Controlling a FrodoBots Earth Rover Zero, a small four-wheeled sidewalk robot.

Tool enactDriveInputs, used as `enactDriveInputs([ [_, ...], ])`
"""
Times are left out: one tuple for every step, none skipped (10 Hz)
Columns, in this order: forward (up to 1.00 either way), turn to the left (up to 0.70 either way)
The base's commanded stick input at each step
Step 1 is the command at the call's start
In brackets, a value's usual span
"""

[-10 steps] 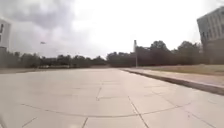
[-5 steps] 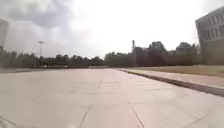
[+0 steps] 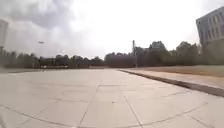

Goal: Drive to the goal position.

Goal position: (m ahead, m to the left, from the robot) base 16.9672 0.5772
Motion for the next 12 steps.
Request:
enactDriveInputs([
  [1.00,0.00],
  [1.00,0.00],
  [1.00,0.00],
  [1.00,0.00],
  [1.00,0.00],
  [1.00,0.00],
  [1.00,0.00],
  [1.00,0.00],
  [1.00,0.00],
  [1.00,0.00],
  [1.00,0.00],
  [1.00,0.00],
])
